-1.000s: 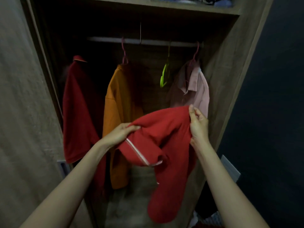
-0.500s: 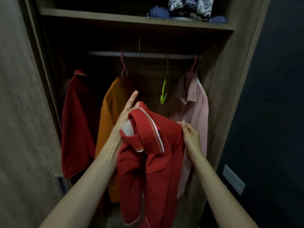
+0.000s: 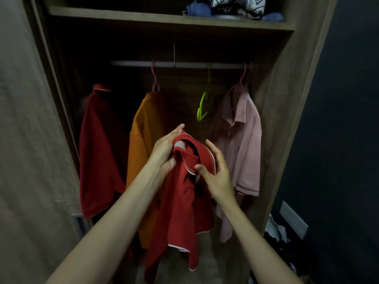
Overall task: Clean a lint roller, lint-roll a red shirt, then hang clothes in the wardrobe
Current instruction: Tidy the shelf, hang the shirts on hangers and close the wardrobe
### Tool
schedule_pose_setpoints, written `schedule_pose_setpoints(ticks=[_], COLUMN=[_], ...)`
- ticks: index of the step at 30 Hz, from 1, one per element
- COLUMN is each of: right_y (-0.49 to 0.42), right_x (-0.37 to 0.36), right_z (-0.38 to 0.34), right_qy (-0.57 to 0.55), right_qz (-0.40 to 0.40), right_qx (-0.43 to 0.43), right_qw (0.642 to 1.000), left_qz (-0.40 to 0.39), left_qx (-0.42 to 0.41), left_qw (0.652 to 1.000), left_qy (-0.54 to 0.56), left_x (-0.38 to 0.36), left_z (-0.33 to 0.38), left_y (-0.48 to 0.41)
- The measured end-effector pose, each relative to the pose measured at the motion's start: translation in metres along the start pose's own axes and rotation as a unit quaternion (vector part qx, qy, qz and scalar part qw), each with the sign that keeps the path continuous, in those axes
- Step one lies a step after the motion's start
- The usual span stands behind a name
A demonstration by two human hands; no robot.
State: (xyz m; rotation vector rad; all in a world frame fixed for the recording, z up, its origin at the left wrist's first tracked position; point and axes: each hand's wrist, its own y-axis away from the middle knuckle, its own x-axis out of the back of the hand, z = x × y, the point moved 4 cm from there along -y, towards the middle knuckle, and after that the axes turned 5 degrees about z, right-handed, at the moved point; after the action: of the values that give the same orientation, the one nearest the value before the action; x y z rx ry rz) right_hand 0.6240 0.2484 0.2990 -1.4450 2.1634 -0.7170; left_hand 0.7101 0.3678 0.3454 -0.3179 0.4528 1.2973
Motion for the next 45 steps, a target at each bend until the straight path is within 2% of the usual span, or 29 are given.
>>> schedule_pose_setpoints(ticks=[4, 10, 14, 17, 20, 24, 27, 28, 29, 30, 31, 33, 34, 35, 37, 39, 41, 43, 45], right_y=[-0.012, -0.038, -0.051, -0.058, -0.062, -0.062, -0.063, -0.063, -0.062, -0.062, -0.061, -0.06, -0.06, -0.06, -0.063, -0.066, -0.069, -0.072, -0.078], right_x=[-0.004, -0.007, -0.004, 0.0, 0.006, 0.015, 0.021, 0.023, 0.025, 0.026, 0.027, 0.027, 0.027, 0.028, 0.031, 0.036, 0.037, 0.034, 0.028], right_z=[0.004, -0.005, -0.008, -0.011, -0.017, -0.024, -0.025, -0.024, -0.023, -0.021, -0.019, -0.015, -0.014, -0.012, -0.009, -0.006, -0.001, 0.006, 0.014], right_qy=[0.001, -0.013, -0.05, -0.07, -0.069, -0.064, -0.064, -0.067, -0.066, -0.061, -0.055, -0.049, -0.046, -0.044, -0.049, -0.052, -0.044, -0.023, 0.02], right_qz=[0.02, 0.068, 0.121, 0.135, 0.137, 0.139, 0.155, 0.165, 0.172, 0.174, 0.173, 0.17, 0.173, 0.177, 0.187, 0.195, 0.189, 0.174, 0.15], right_qx=[-0.011, -0.016, -0.045, -0.055, -0.056, -0.058, -0.061, -0.064, -0.069, -0.073, -0.077, -0.083, -0.085, -0.088, -0.092, -0.092, -0.088, -0.094, -0.11], right_qw=[1.0, 0.997, 0.99, 0.987, 0.987, 0.987, 0.984, 0.982, 0.98, 0.98, 0.98, 0.981, 0.98, 0.979, 0.977, 0.975, 0.977, 0.98, 0.982], left_qz=[-0.015, -0.078, -0.144, -0.153, -0.143, -0.064, 0.009, 0.041, 0.073, 0.092, 0.091, 0.043, 0.012, -0.022, -0.081, -0.096, -0.026, 0.047, 0.066], left_qx=[0.004, -0.054, -0.122, -0.162, -0.231, -0.361, -0.412, -0.416, -0.413, -0.396, -0.363, -0.241, -0.163, -0.1, -0.042, -0.055, -0.111, -0.157, -0.156], left_qw=[1.0, 0.99, 0.951, 0.922, 0.874, 0.739, 0.672, 0.662, 0.667, 0.685, 0.726, 0.86, 0.915, 0.947, 0.957, 0.948, 0.952, 0.96, 0.973], left_qy=[0.013, -0.105, -0.243, -0.317, -0.403, -0.565, -0.616, -0.622, -0.616, -0.604, -0.577, -0.448, -0.368, -0.305, -0.276, -0.299, -0.285, -0.227, -0.159], left_x=[0.004, 0.02, 0.031, 0.034, 0.034, 0.05, 0.07, 0.077, 0.084, 0.089, 0.092, 0.092, 0.089, 0.085, 0.082, 0.083, 0.083, 0.08, 0.072], left_z=[0.01, 0.025, 0.04, 0.048, 0.055, 0.056, 0.048, 0.046, 0.046, 0.046, 0.046, 0.041, 0.037, 0.035, 0.037, 0.044, 0.052, 0.057, 0.058], left_y=[0.006, 0.01, 0.013, 0.02, 0.028, 0.032, 0.029, 0.03, 0.029, 0.029, 0.028, 0.024, 0.024, 0.026, 0.029, 0.027, 0.019, 0.012, 0.007])
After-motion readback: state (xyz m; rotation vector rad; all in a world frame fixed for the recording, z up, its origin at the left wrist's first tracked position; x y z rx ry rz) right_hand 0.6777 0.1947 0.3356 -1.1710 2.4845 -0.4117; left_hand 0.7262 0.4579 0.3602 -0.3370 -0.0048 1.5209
